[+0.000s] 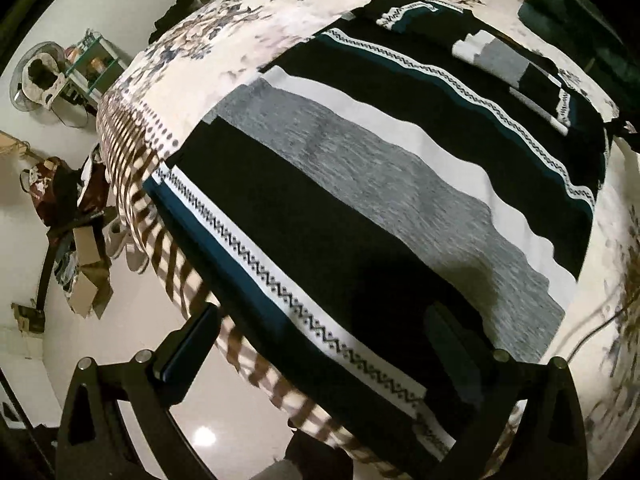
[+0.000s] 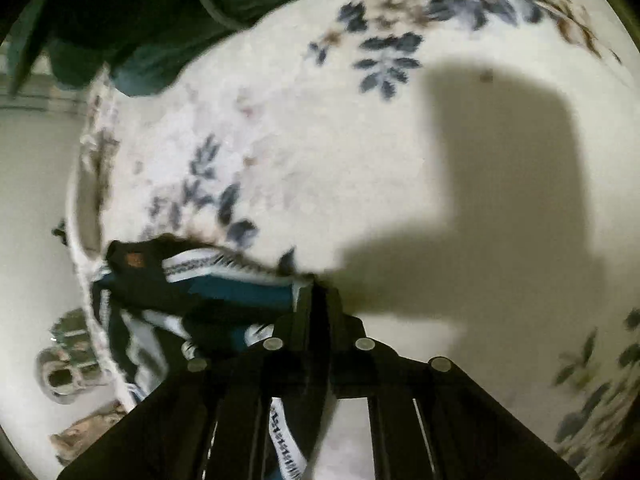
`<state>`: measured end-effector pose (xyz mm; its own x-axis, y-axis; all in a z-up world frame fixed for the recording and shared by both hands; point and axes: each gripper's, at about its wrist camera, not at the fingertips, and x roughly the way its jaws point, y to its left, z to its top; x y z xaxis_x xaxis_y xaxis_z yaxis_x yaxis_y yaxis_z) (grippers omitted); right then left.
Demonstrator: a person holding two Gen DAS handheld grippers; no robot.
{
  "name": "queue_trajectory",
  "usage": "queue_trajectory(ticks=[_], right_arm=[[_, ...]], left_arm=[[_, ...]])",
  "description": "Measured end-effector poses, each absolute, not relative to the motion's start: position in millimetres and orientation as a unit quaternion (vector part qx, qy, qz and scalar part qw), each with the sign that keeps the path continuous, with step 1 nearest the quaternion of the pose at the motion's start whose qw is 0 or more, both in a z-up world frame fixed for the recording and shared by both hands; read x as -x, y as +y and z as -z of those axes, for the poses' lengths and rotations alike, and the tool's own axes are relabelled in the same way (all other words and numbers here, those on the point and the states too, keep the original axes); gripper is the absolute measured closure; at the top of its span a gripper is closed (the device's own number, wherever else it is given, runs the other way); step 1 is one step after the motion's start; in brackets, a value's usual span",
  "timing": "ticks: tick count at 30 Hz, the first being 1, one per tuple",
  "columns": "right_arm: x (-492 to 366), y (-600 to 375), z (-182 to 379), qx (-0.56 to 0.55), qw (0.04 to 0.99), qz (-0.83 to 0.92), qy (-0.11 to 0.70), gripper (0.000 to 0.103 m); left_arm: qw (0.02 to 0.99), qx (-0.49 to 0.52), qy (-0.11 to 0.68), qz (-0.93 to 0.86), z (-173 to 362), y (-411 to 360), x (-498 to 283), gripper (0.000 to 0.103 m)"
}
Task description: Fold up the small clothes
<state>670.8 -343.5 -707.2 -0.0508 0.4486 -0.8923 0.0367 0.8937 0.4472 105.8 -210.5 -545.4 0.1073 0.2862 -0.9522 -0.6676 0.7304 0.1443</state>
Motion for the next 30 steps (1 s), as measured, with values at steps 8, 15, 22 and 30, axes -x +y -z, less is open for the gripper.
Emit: queue_trajectory(ticks=[8,15,22,30], right_arm=[[-617,-382,688,-0.187,0.605,-0.206,0.746,0.052],[-461,-391,705,-0.147,0.506,-0.253,0.811,0.052],[-285,-332,740,-0.134,0.416,-0.295,0.850,0.052],[-172,-295,751,-0.154,0.435,-0.251,0.851,0.052]], left_arm=[[0.722,0.208,0.584,-0.309,529,-235,-79,0.000],[0.640,0.434,0.574,-0.268,591,-242,-33,0.000],[0.657,0.450,0.507,-0.330,575,-170,-13,0.003],[0.677,0.432,0.448,-0.391,578,-30,11,0.003]])
